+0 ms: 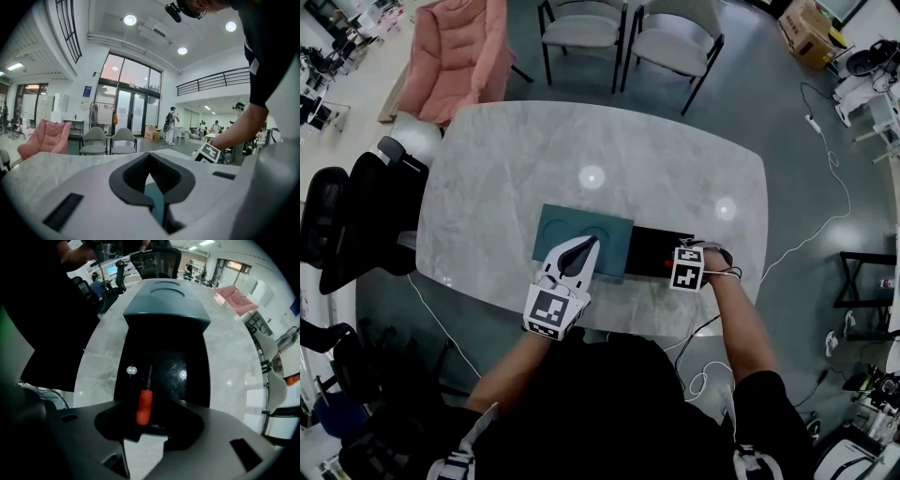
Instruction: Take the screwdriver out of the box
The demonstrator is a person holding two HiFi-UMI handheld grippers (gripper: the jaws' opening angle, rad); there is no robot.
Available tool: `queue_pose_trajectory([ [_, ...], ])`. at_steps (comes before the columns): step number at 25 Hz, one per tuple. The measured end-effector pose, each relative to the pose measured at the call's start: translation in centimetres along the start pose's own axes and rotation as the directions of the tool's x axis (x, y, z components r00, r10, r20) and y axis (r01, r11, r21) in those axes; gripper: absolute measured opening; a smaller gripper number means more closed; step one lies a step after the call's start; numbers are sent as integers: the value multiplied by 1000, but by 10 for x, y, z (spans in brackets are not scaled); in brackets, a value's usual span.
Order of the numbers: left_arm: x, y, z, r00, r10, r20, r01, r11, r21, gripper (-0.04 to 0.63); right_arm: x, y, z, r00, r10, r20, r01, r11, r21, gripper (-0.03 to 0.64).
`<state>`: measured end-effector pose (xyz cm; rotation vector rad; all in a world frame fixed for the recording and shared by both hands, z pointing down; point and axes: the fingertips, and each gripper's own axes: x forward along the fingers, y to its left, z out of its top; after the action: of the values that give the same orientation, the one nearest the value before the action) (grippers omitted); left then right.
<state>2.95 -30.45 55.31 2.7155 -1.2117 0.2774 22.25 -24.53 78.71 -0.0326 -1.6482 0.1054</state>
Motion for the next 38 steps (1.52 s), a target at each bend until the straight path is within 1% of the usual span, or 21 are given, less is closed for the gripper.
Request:
queue_pose_trajectory([
  [3,3,3,6,1000,-15,5,14,999,43,6,8,4,0,1000,6,-27,-7,999,-45,181],
  [6,2,6,12,1000,-10,20,9,999,48,6,13,7,-1,999,0,-33,-2,998,-57,114],
  [12,-3,4,10,1000,-1,21,1,1000,21,6,11,3,-4,998,-56,-10,56,998,-11,111],
  [16,-5,-1,11,1000,-4,22,3,1000,4,6,-3,-5,-3,991,-132,8,132,991,6,110],
  [19,-7,-8,3,1000,-19,21,19,1000,-15,6,-13,-9,-6,981,-194,-7,194,981,2,110],
  [23,-12,-16,-2,999,-35,23,36,999,-37,6,-28,-10,-11,965,-263,-21,263,965,5,110],
  [26,-13,-18,2,999,-37,31,38,999,-36,6,-46,-8,-17,946,-323,-8,323,945,47,110],
  [28,-14,-19,6,999,-37,39,39,999,-31,6,-64,-8,-18,926,-376,28,371,922,115,110],
  [29,-14,-19,8,998,-37,42,38,999,-28,5,-74,-8,-17,911,-408,52,396,904,158,110],
  [31,-15,-19,10,998,-37,49,39,999,-27,6,-94,-9,-14,870,-481,105,445,860,250,110],
  [34,-19,-19,14,997,-42,58,43,999,-27,6,-122,-6,-5,793,-583,174,496,785,371,110],
  [38,-22,-21,19,997,-43,64,44,999,-15,6,-157,0,10,674,-696,246,523,685,507,110],
])
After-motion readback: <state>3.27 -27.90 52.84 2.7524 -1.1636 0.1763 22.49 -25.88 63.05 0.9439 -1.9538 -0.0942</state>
